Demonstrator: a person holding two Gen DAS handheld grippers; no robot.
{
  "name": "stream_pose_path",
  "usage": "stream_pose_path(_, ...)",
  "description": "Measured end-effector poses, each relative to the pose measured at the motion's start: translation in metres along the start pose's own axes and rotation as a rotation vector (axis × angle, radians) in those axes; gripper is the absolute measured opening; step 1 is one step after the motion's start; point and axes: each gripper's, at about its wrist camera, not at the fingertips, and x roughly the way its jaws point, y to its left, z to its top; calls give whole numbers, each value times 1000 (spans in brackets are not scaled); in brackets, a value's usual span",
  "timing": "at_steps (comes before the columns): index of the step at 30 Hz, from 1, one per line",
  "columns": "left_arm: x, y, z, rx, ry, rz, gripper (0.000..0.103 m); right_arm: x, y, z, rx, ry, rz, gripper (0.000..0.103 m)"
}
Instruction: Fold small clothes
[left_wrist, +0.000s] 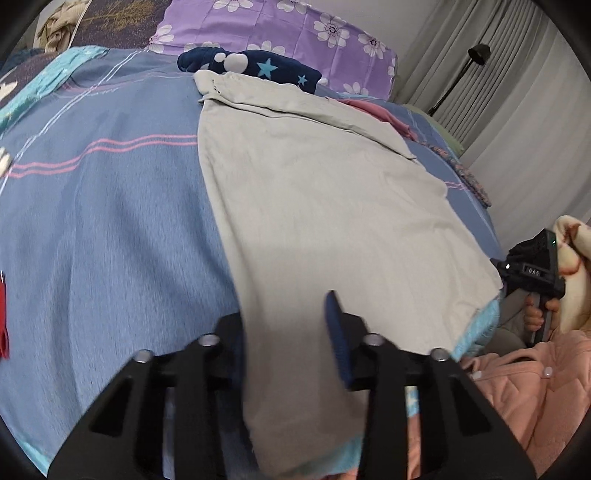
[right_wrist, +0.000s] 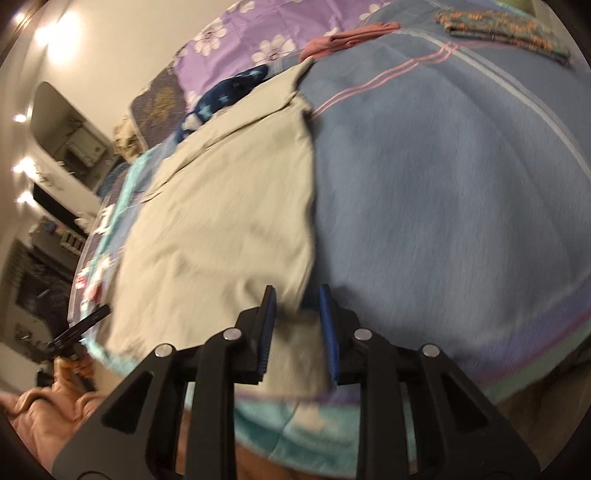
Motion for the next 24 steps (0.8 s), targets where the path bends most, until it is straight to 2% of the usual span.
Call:
stream_pose_path(2, -2, 3, -4, -23, 2, -27, 17, -2, -1, -4, 5, 3, 30, 28)
stream_pose_path(5, -1, 2, -6, -28, 11, -30, 18, -3, -4, -4, 28, 10, 67, 29)
stream_pose_path(7, 1, 1, -4, -25, 20, -20, 22, -4, -3, -5, 17, 20, 76, 29)
stream_pose_path(8, 1, 1, -4, -24, 21, -21, 29, -5, -4, -5, 7, 24, 83, 29)
stream_pose_path(10, 3, 0, -4, -20, 15, -39, 36, -4, -3, -3, -4, 27, 97, 33)
stream_pose_path(12, 7, 0, -1, -13, 8, -30, 37, 1, -2, -1, -5, 30, 121, 40)
stream_pose_path(13, 9, -1, 2, -10, 4, -22, 36, 5, 0, 2, -10, 31, 121, 40)
stream_pose_path(14, 10, -1, 3, -7, 1, -15, 27, 7, 2, 4, -14, 31, 117, 37)
stream_pose_path(15, 10, -1, 5, -7, 0, -4, 3, 10, 5, 7, -25, 32, 105, 22)
stream_pose_path(16, 11, 1, 8, -23, 3, -6, 1, 13, 6, 9, -25, 40, 111, 14)
stream_pose_path(18, 6, 3, 10, -46, -16, -25, 1, 13, 7, 12, -3, 31, 117, 7)
stream_pose_path(21, -13, -5, 20, -22, -85, -49, 1, -7, 7, 24, 35, -47, 172, 5)
stream_pose_path(24, -43, -18, 40, 22, -203, -110, 1, -33, 18, 44, 25, -134, 255, 5)
